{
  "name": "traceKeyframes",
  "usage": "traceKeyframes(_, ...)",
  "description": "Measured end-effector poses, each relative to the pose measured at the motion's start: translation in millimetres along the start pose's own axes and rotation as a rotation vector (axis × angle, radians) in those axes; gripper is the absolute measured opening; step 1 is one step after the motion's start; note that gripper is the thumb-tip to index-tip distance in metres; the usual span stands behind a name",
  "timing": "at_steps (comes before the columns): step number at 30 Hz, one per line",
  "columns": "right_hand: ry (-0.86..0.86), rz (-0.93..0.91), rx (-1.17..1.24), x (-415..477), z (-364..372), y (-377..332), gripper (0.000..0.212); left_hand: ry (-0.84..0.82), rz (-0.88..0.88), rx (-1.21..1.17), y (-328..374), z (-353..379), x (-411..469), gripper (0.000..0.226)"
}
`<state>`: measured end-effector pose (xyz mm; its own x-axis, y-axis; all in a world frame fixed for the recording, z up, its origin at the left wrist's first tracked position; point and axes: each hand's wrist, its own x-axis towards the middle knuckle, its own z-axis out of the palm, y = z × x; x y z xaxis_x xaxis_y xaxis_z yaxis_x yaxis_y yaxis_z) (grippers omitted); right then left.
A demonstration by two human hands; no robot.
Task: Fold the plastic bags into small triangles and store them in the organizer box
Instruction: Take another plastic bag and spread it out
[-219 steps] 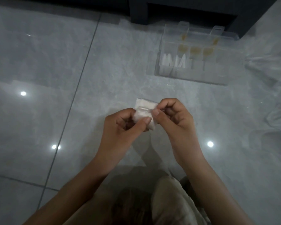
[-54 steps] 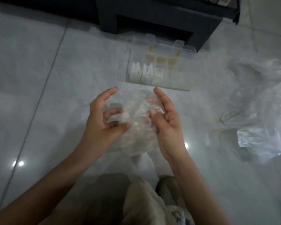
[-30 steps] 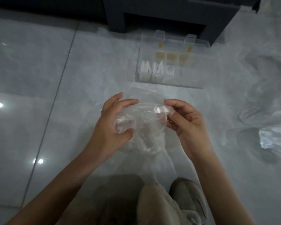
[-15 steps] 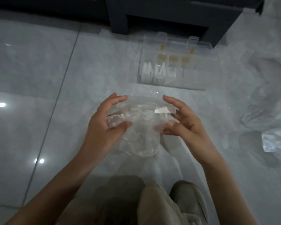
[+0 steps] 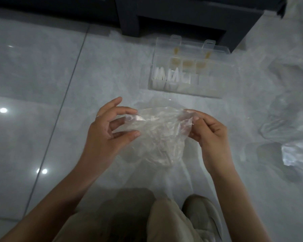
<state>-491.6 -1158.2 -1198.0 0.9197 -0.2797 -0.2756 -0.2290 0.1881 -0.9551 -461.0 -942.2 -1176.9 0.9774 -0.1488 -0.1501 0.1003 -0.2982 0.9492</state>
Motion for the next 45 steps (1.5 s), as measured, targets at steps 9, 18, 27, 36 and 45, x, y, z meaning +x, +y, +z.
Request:
traceKeyframes(9,-0.006,0.108,0.167,-3.3,9.0,7.1,0.020,0.016,-0.066,-0.162,5.0,5.2,-0.9,0.030)
traceKeyframes(18,-0.003,0.007,-0.005,-2.6,-2.4,4.8,0.024,0.209,-0.049,-0.186,4.5,-1.8,3.3,0.034)
traceKeyframes(27,0.025,-0.151,-0.151,-2.6,-9.2,6.6,0.021,0.101,0.011,-0.038,1.5,-5.9,5.7,0.029)
traceKeyframes(36,0.033,-0.207,-0.178,-2.0,-8.4,9.7,0.018,0.101,0.053,-0.057,-3.4,-5.6,5.2,0.009)
traceKeyframes(45,-0.086,-0.132,0.120,-5.2,-2.8,9.3,0.016,0.017,0.361,0.169,2.5,-2.6,-3.4,0.015)
